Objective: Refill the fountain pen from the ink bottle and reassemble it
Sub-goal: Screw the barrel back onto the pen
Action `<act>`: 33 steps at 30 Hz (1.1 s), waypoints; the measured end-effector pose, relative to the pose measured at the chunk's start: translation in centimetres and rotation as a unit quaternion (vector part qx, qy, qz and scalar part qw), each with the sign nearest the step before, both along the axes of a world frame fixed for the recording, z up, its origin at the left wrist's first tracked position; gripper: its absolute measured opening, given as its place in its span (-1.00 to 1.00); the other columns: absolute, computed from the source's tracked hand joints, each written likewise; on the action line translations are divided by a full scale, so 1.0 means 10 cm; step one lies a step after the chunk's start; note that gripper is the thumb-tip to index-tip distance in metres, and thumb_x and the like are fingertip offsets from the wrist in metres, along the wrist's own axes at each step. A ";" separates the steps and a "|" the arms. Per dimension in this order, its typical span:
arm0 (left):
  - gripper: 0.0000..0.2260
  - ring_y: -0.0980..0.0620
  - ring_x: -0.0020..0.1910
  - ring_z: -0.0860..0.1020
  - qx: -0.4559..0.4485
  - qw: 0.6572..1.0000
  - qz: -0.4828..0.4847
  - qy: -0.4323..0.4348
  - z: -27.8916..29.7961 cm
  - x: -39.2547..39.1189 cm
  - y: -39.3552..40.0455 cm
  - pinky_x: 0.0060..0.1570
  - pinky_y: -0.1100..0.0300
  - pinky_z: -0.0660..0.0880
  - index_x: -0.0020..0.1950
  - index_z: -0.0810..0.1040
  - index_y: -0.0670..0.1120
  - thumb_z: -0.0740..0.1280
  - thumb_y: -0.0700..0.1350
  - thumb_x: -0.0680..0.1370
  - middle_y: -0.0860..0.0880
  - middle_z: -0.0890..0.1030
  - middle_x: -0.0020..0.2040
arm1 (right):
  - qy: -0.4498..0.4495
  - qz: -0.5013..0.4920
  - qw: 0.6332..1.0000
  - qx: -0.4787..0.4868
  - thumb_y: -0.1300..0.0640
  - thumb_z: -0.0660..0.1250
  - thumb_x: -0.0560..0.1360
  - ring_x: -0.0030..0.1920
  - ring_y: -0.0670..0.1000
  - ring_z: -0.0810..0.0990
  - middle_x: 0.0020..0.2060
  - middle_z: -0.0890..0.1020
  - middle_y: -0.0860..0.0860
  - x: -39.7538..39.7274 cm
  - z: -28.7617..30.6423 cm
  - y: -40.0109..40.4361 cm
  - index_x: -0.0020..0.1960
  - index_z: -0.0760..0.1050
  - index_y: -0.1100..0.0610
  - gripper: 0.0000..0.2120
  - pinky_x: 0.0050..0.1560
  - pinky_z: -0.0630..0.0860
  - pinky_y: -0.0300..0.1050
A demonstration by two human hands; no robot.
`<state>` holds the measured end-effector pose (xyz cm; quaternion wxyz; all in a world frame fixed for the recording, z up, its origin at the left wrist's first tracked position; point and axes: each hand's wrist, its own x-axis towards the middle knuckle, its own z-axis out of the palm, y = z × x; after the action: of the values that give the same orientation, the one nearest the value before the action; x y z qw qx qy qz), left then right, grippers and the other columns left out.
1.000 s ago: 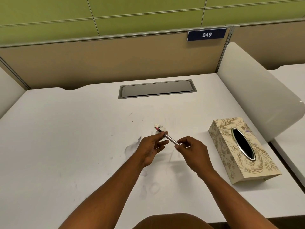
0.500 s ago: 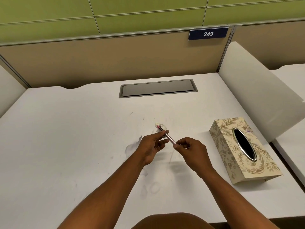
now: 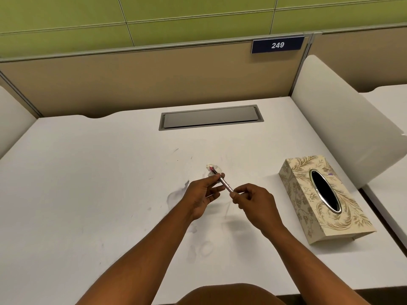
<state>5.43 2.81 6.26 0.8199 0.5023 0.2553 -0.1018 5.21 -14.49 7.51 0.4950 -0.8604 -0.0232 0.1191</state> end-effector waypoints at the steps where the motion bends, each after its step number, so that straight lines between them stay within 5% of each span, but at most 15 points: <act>1: -0.84 -0.12 0.21 0.62 0.000 1.000 -0.002 0.001 0.00 0.00 0.00 0.03 0.15 0.49 0.10 0.69 -0.09 0.39 -0.10 0.57 -0.06 0.69 0.20 | 0.004 0.000 1.000 0.005 -0.03 0.37 0.53 -0.25 -0.09 0.67 -0.32 0.71 -0.10 0.00 0.00 0.00 -0.09 0.62 -0.01 -0.89 -0.07 0.59 -0.03; 4: -0.88 -0.11 0.18 0.63 -0.001 1.000 -0.001 0.005 0.00 -0.01 -0.01 0.06 0.14 0.49 0.01 0.72 -0.07 0.40 -0.09 0.56 -0.07 0.69 0.19 | 0.010 0.005 1.000 0.006 0.01 0.26 0.59 -0.28 -0.11 0.67 -0.29 0.73 -0.08 -0.02 0.02 -0.01 -0.10 0.61 0.02 -0.81 -0.07 0.58 -0.05; 11: -0.84 -0.07 0.11 0.65 -0.005 1.000 -0.005 -0.002 0.02 -0.04 -0.07 0.13 0.08 0.50 -0.15 0.76 -0.02 0.40 -0.10 0.56 -0.04 0.71 0.14 | -0.013 -0.002 1.000 -0.005 -0.05 0.48 0.42 -0.24 -0.07 0.57 -0.30 0.64 -0.11 -0.04 0.01 -0.02 -0.05 0.59 -0.07 -0.86 -0.03 0.49 -0.05; 14: -0.88 -0.07 0.11 0.65 -0.007 1.000 -0.002 -0.005 0.05 -0.05 -0.07 0.17 0.07 0.48 -0.07 0.73 -0.04 0.39 -0.11 0.57 -0.04 0.70 0.16 | -0.007 -0.004 1.000 0.007 -0.03 0.44 0.47 -0.28 -0.12 0.60 -0.35 0.68 -0.10 -0.05 0.04 -0.01 -0.07 0.57 -0.05 -0.90 -0.03 0.51 -0.06; 20: -0.88 -0.10 0.16 0.64 -0.006 1.000 -0.001 0.000 0.04 -0.07 -0.06 0.12 0.09 0.50 -0.10 0.73 -0.02 0.40 -0.10 0.56 -0.05 0.70 0.16 | 0.006 -0.001 0.999 0.046 -0.07 0.35 0.52 -0.29 -0.20 0.66 -0.27 0.72 -0.13 -0.08 0.03 0.01 -0.07 0.56 -0.08 -0.91 0.31 0.43 0.17; 24: -0.91 -0.07 0.10 0.65 -0.006 1.000 -0.006 0.004 0.03 -0.08 -0.06 0.11 0.10 0.51 -0.05 0.70 -0.02 0.39 -0.10 0.57 -0.02 0.71 0.16 | -0.022 0.002 0.999 0.023 -0.06 0.47 0.44 -0.35 -0.24 0.53 -0.33 0.63 -0.11 -0.07 0.00 0.00 -0.09 0.59 -0.07 -0.89 0.25 0.45 0.16; 30: -0.90 -0.07 0.12 0.66 -0.001 1.000 -0.013 0.006 0.04 -0.07 -0.06 0.07 0.11 0.51 0.03 0.68 -0.03 0.37 -0.09 0.58 0.00 0.71 0.15 | -0.019 -0.007 1.000 0.024 -0.03 0.31 0.55 -0.26 -0.18 0.64 -0.33 0.71 -0.16 -0.07 0.00 0.01 -0.10 0.58 -0.07 -0.89 0.23 0.50 0.14; 33: -0.89 -0.06 0.09 0.67 0.001 1.000 -0.015 0.007 0.03 -0.07 -0.06 0.09 0.11 0.52 0.03 0.68 -0.04 0.37 -0.09 0.58 0.01 0.71 0.15 | -0.022 -0.002 0.999 0.023 -0.13 0.39 0.49 -0.29 -0.25 0.59 -0.30 0.70 -0.12 -0.08 0.02 0.00 -0.06 0.59 -0.09 -0.86 0.28 0.47 0.10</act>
<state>4.69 2.19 6.59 0.8160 0.5059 0.2536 -0.1177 4.45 -14.47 7.70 0.5139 -0.8515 -0.0350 0.0984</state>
